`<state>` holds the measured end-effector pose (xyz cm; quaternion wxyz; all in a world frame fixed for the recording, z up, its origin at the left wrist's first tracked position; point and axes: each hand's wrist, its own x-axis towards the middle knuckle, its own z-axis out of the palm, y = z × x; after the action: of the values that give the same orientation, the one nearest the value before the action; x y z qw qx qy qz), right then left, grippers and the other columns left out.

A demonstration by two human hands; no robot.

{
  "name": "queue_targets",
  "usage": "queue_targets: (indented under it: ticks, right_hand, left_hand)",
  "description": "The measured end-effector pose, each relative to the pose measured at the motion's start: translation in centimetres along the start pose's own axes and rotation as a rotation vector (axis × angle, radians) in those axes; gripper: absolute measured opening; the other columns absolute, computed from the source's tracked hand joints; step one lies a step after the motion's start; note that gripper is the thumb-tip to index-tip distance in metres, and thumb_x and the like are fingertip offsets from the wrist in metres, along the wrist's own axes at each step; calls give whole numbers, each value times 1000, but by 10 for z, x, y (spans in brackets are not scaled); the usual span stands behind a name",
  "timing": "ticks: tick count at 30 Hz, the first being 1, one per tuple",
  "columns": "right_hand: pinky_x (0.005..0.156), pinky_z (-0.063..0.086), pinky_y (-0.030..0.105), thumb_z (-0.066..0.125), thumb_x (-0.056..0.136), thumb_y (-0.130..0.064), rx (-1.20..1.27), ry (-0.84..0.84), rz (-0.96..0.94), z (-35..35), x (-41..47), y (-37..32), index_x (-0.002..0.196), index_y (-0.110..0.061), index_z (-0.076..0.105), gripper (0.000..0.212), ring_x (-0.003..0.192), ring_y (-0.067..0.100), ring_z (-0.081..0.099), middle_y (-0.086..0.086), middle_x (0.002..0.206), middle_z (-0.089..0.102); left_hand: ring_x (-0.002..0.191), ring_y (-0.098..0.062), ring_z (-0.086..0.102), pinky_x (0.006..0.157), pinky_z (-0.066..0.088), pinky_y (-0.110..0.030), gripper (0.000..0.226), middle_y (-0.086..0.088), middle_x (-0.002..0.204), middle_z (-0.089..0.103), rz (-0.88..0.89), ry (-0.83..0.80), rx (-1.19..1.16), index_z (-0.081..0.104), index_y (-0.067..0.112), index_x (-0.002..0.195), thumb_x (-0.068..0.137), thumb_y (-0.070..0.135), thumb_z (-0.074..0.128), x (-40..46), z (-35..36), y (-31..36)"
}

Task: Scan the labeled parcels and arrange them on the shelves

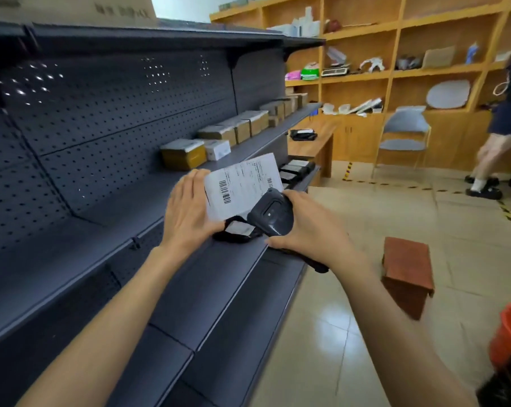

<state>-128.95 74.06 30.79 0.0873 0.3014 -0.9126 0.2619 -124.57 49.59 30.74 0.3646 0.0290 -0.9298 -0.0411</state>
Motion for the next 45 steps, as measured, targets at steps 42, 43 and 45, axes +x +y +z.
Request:
queue_targets:
  ticks: [42,43,45]
  right_hand:
    - [89,48,42,81,68,-62,207,-340,-835,145,476,1,151,-20,34,104,125,32,53,5,141,50]
    - [89,48,42,81,68,-61,207,-343,-839,145,480,6,151,-20,34,104,124,32,53,5,142,50]
    - [89,48,43,81,68,-61,204,-350,-846,145,487,15,151,-21,34,104,124,33,54,5,143,50]
  left_hand:
    - [115,-43,53,92,46,-46,101,-15,143,24,-1168,-304,606,32,27,145,67,88,48,171,153,-161]
    - [115,-43,52,92,46,-46,100,-16,143,24,-1167,-300,607,31,26,146,69,87,49,174,158,-161]
    - [114,-44,52,91,46,-47,94,-17,141,25,-1140,-279,606,30,22,148,76,79,52,178,166,-159]
